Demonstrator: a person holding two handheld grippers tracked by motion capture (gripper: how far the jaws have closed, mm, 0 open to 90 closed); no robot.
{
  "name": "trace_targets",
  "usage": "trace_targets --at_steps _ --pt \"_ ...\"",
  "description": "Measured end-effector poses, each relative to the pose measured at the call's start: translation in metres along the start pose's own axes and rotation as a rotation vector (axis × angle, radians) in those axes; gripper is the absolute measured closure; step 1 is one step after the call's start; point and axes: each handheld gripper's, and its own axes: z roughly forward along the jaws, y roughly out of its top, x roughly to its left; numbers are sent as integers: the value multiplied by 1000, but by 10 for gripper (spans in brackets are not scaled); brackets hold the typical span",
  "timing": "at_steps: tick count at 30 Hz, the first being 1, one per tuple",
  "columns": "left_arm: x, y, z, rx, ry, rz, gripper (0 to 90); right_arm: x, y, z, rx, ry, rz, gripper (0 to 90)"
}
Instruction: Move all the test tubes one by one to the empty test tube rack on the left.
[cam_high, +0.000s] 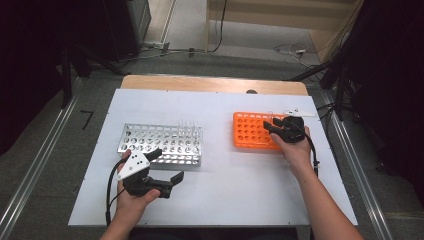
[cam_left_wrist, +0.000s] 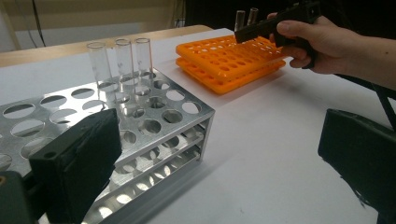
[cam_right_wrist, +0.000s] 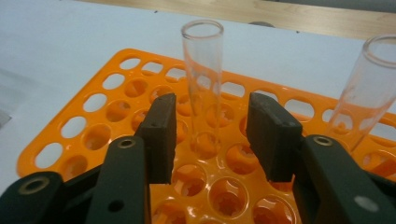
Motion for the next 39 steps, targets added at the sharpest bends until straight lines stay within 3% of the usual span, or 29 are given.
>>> trace_targets --at_steps 7,17,23,34,39 --pt "2 -1 2 7 0 0 0 1 -1 9 5 13 2 601" --pt "3 -1 2 9 -2 -4 0 6 -1 15 6 -24 3 732" --pt "2 -1 0 -4 5 -3 0 5 -2 14 0 -22 1 737" --pt "3 0 0 -12 3 -10 0 6 7 -9 -95 -13 -23 737" --pt "2 0 1 -8 0 -10 0 8 9 -21 -104 12 -40 737"
